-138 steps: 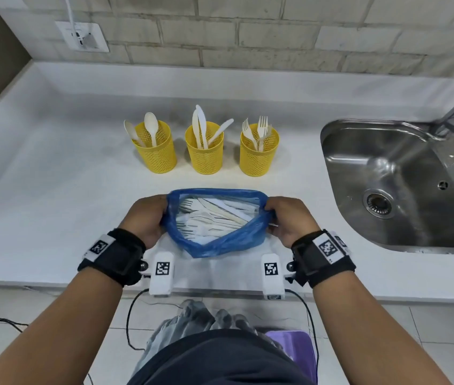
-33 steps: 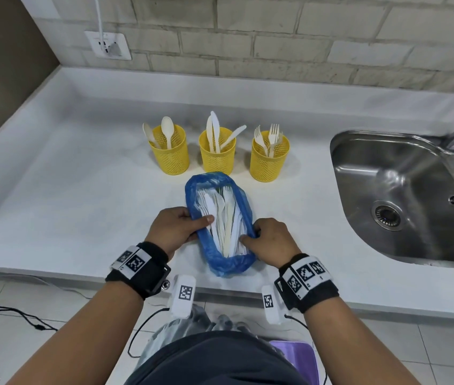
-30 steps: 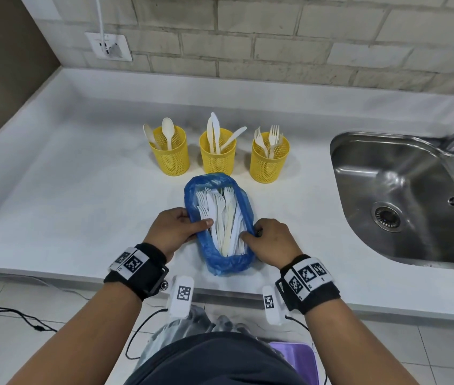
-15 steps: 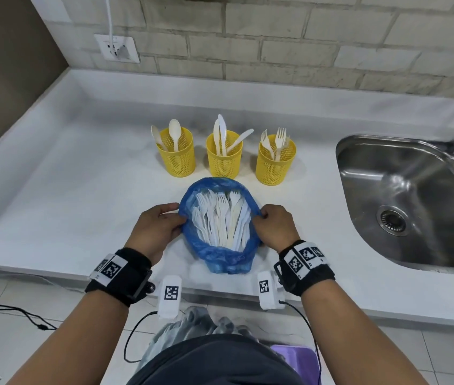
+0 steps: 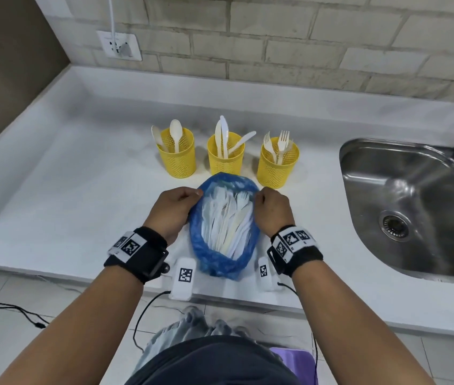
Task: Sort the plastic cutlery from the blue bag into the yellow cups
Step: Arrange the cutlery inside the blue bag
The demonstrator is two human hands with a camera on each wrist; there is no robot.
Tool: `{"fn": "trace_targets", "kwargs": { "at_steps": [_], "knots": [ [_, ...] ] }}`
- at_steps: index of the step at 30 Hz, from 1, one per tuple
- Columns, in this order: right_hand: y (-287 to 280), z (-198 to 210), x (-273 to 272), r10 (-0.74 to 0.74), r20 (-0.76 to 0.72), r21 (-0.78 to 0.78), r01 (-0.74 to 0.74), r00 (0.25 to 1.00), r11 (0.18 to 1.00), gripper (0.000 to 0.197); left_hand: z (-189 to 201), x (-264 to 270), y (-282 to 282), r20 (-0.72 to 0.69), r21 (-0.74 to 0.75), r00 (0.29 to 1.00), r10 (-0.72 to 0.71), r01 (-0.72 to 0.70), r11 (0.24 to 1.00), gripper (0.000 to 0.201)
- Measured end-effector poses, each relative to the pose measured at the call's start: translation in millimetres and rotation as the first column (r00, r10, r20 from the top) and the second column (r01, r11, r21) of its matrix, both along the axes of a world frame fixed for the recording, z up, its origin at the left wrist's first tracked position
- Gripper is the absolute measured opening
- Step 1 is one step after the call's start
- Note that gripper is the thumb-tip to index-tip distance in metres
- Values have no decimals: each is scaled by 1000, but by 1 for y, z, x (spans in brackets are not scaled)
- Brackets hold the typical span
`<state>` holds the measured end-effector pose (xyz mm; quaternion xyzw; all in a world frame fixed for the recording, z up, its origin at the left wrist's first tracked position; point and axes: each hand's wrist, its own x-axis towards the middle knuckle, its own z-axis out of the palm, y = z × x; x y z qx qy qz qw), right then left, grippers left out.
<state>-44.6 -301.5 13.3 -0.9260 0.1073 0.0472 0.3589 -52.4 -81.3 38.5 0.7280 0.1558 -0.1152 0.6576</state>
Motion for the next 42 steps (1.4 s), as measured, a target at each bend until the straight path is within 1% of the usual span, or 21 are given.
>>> {"fn": "trace_targets", "kwargs": {
  "at_steps": [2, 3, 6, 9, 13, 16, 18, 19, 21, 22, 23, 24, 25, 26, 27, 29, 31, 33, 36, 38, 42],
  "knots": [
    [-13, -1, 8, -96, -59, 45, 99, 994, 994, 30, 5, 1, -2, -45, -211, 999, -13, 3, 977, 20],
    [-20, -2, 9, -125, -92, 58, 130, 988, 990, 30, 4, 1, -2, -73, -267, 997, -24, 4, 964, 22],
    [-26, -4, 8, -112, -132, 102, 125, 985, 987, 29, -4, 5, 2, -146, -231, 989, -24, -11, 973, 26],
    [-22, -7, 9, -116, -117, 165, 135, 986, 977, 30, -11, 9, 2, -162, -125, 987, -17, -3, 992, 22],
    [-18, -9, 13, -113, -72, 198, 125, 991, 972, 32, -11, 18, 0, -147, 156, 986, -77, 100, 983, 33],
    [-17, -6, 15, -95, -46, 213, 103, 994, 972, 35, -13, 26, 3, -83, 410, 986, -146, 167, 897, 31],
    [-19, -4, 15, -72, -42, 195, 79, 996, 978, 34, -14, 27, 3, -46, 538, 990, -133, 136, 832, 30],
    [-20, -5, 15, -60, -34, 172, 65, 998, 983, 29, -14, 25, 2, 6, 602, 993, -114, 87, 794, 32],
    [-21, -4, 11, -39, 44, 96, 35, 998, 995, 16, -10, 15, 0, 225, 702, 960, -165, -42, 711, 36],
    [-21, -1, 6, -14, 137, 40, 9, 990, 999, 14, -6, 8, -2, 333, 704, 914, -232, -78, 706, 33],
    [-21, 3, 0, 29, 247, -8, -27, 969, 1000, 13, -1, 1, -4, 385, 690, 869, -312, -46, 723, 27],
    [-18, 8, -8, 84, 330, -29, -79, 940, 996, 10, 4, -6, -6, 373, 681, 840, -394, 41, 731, 20],
    [-16, 15, -16, 152, 366, -19, -156, 918, 988, 7, 8, -13, -8, 300, 694, 827, -476, 154, 704, 13],
    [-13, 20, -26, 238, 350, -5, -252, 906, 968, 5, 11, -20, -10, 187, 724, 812, -553, 266, 636, 11],
    [-10, 23, -37, 331, 292, 1, -347, 897, 938, 8, 10, -25, -12, 68, 765, 790, -609, 351, 540, 13],
    [-6, 21, -56, 479, 131, -36, -479, 868, 877, 18, 6, -32, -13, -131, 836, 748, -651, 436, 333, 19],
    [-8, 13, -67, 536, -17, -110, -534, 844, 838, 27, 2, -36, -12, -222, 857, 730, -646, 462, 228, 23],
    [-12, 7, -72, 530, -99, -156, -539, 842, 827, 30, -1, -40, -11, -264, 854, 722, -639, 483, 193, 29],
    [-17, 6, -75, 484, -109, -161, -496, 868, 853, 35, -2, -45, -8, -291, 843, 717, -633, 505, 184, 39],
    [-20, 5, -75, 431, -124, -160, -447, 894, 880, 38, -1, -48, -8, -289, 835, 734, -615, 507, 213, 38],
    [-21, 2, -71, 330, -232, -178, -373, 915, 910, 40, 3, -52, -14, -220, 860, 829, -514, 414, 300, 31]
  ]
}}
